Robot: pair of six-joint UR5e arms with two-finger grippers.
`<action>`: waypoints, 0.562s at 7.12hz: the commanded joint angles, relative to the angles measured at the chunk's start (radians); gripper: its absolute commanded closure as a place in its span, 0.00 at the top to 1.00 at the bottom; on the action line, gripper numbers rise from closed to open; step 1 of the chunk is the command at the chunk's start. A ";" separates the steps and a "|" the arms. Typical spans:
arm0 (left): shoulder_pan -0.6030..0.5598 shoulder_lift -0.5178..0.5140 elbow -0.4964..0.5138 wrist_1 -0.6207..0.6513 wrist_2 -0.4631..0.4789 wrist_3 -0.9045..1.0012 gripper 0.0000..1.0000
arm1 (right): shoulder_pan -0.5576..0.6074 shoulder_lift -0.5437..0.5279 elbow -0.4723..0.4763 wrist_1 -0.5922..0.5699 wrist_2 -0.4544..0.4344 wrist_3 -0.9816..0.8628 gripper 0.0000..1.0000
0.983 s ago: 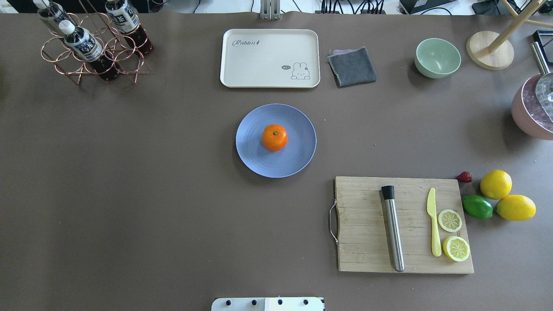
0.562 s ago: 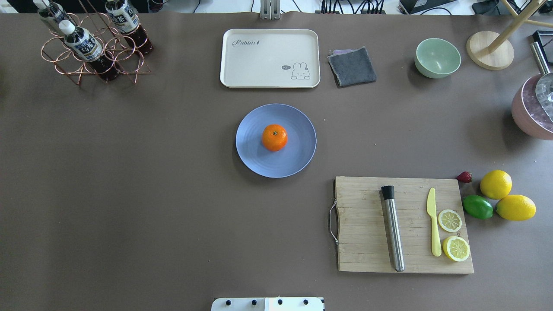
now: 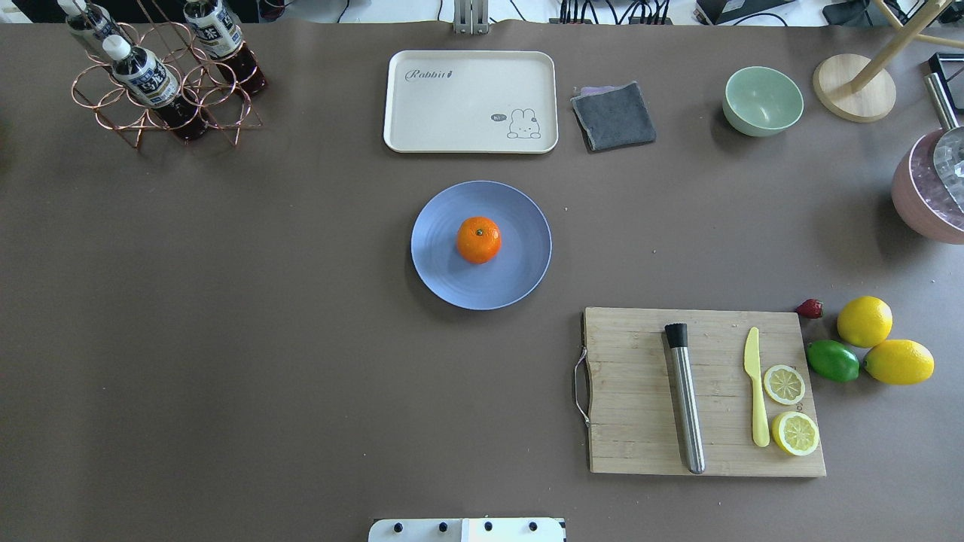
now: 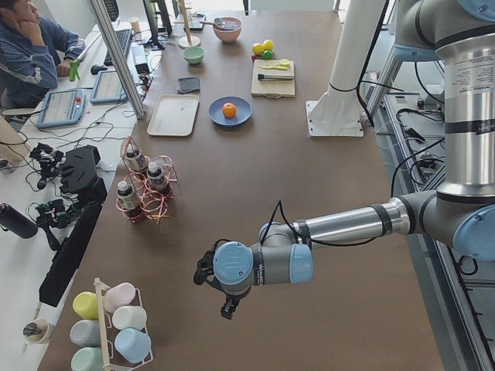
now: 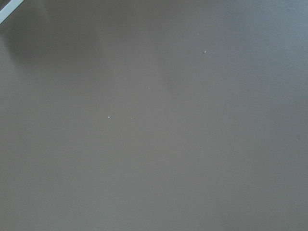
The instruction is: Pick orange to plate
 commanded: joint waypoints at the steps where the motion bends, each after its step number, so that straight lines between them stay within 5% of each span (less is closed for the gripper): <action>1: 0.000 0.000 -0.002 0.000 -0.004 0.001 0.98 | 0.000 0.000 0.002 0.000 0.000 0.000 1.00; 4: -0.003 0.003 0.012 0.000 -0.004 0.001 0.98 | 0.000 0.003 0.002 0.000 -0.001 0.000 1.00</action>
